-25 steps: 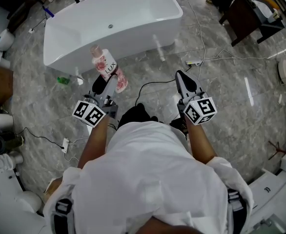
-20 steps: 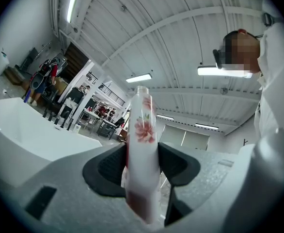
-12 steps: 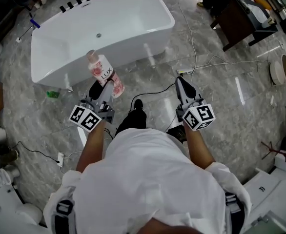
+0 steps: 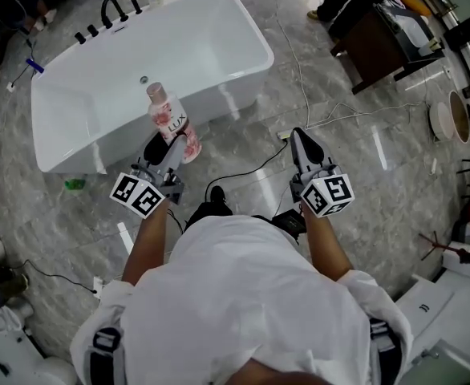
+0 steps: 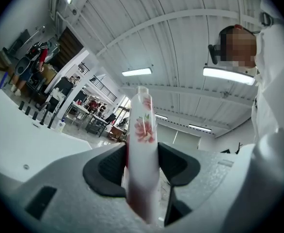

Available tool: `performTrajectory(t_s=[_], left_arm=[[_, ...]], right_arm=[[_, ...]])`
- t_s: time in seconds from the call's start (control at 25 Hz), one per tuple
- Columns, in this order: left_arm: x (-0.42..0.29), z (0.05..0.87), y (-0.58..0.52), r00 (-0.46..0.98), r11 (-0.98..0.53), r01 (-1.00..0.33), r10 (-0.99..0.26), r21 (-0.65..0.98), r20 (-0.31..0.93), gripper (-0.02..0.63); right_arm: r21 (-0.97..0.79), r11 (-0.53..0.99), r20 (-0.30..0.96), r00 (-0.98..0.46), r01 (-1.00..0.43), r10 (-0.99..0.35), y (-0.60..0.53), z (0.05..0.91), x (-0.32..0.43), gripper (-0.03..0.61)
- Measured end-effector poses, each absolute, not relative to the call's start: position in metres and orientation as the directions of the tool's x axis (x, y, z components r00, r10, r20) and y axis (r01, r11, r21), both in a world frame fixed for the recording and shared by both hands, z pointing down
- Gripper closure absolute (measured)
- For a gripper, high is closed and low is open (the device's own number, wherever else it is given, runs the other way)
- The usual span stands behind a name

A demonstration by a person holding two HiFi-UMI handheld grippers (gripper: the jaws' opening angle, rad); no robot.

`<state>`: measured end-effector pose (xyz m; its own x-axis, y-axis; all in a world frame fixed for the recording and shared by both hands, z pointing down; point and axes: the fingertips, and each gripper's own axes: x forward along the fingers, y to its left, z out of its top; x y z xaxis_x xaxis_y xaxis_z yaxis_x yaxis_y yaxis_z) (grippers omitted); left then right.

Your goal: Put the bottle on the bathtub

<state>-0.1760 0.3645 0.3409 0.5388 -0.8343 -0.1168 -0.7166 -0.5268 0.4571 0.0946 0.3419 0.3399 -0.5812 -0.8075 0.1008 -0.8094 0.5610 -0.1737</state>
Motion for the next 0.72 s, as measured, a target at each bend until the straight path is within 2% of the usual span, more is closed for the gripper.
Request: performTrajectory(t_s=[0.48,0.72], left_arm=[[-0.117,0.35,0.227,0.561,-0.509,-0.705,-0.826,0.495,-0.051,0.405],[-0.063,0.339,0.161,0.524,-0.47,-0.719,-0.85,0.511,-0.045,0.405]], right_arm=[[-0.257,0.524,0.136,-0.567,-0.812,-0.812,0.223,0.357,0.153,0.563],[-0.281,0.579,0.08,-0.62,-0.765,-0.781,0.134,0.346,0.201,0.563]])
